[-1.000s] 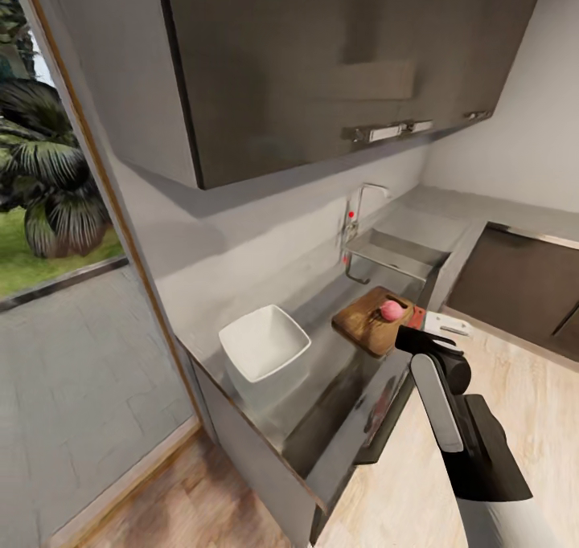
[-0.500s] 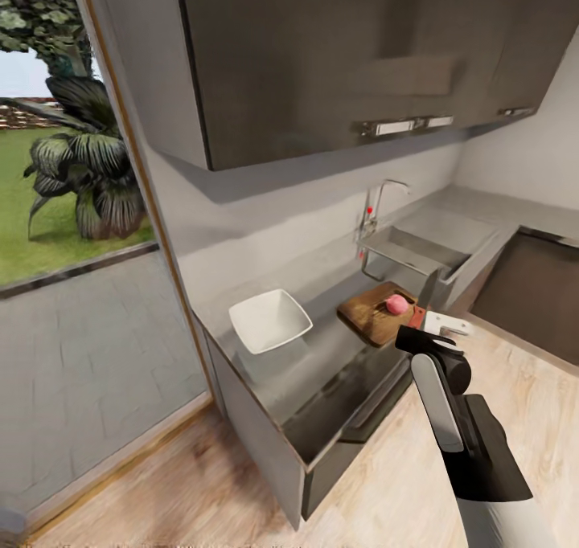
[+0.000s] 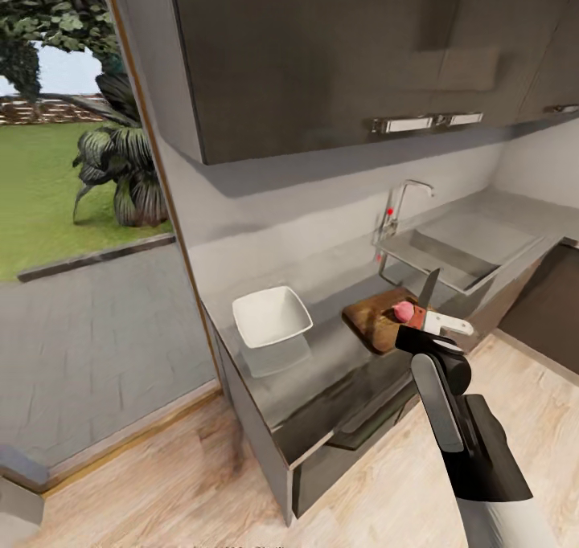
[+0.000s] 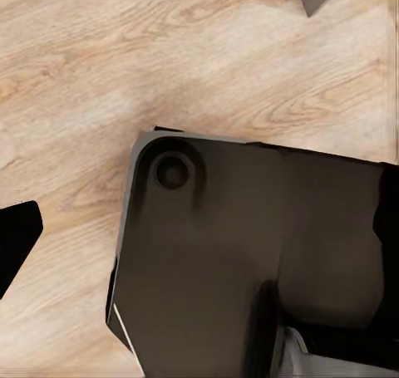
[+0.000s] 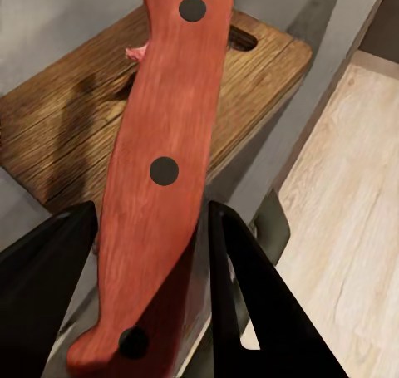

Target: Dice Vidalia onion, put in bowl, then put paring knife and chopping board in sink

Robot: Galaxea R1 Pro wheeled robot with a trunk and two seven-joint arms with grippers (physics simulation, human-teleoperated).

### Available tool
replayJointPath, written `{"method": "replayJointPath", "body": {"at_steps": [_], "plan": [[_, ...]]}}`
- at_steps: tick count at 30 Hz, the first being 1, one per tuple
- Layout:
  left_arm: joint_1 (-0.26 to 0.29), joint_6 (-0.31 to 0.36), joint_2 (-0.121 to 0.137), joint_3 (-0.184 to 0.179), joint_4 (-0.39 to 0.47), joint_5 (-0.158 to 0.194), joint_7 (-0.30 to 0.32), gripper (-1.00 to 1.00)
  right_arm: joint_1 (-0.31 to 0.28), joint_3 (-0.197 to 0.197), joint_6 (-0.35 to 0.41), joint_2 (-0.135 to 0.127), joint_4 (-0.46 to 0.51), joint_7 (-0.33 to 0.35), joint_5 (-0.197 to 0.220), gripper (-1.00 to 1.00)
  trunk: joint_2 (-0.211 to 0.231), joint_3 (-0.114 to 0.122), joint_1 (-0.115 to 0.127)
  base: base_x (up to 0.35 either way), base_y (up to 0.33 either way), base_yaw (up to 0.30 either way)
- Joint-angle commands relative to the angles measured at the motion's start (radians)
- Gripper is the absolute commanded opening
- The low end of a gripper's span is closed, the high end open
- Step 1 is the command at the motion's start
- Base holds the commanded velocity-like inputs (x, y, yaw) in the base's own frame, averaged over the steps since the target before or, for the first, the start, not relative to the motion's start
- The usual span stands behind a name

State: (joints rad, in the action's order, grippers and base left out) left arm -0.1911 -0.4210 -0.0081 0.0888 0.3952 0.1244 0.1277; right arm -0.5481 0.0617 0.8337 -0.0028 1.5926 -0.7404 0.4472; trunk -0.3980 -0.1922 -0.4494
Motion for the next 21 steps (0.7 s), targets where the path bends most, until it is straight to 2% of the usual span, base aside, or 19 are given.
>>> {"method": "replayJointPath", "body": {"at_steps": [1,6,21], "plan": [[-0.001,0.001,-0.002,0.006,0.002,-0.005,0.010,1.00,-0.001,0.001,0.003,0.000,0.001,-0.010,0.008,-1.00,-0.002,-0.003,-0.001,0.000,-0.278,0.248],[-0.001,0.001,-0.006,0.006,0.002,-0.016,0.010,1.00,-0.001,0.001,0.003,0.000,0.001,-0.010,0.007,-1.00,-0.002,-0.006,-0.001,0.000,-0.278,0.248],[-0.001,0.000,-0.006,0.006,0.002,-0.019,0.009,1.00,-0.001,0.008,0.004,0.000,0.000,-0.010,0.008,-1.00,-0.002,-0.018,-0.001,0.000,-0.278,0.248]]}}
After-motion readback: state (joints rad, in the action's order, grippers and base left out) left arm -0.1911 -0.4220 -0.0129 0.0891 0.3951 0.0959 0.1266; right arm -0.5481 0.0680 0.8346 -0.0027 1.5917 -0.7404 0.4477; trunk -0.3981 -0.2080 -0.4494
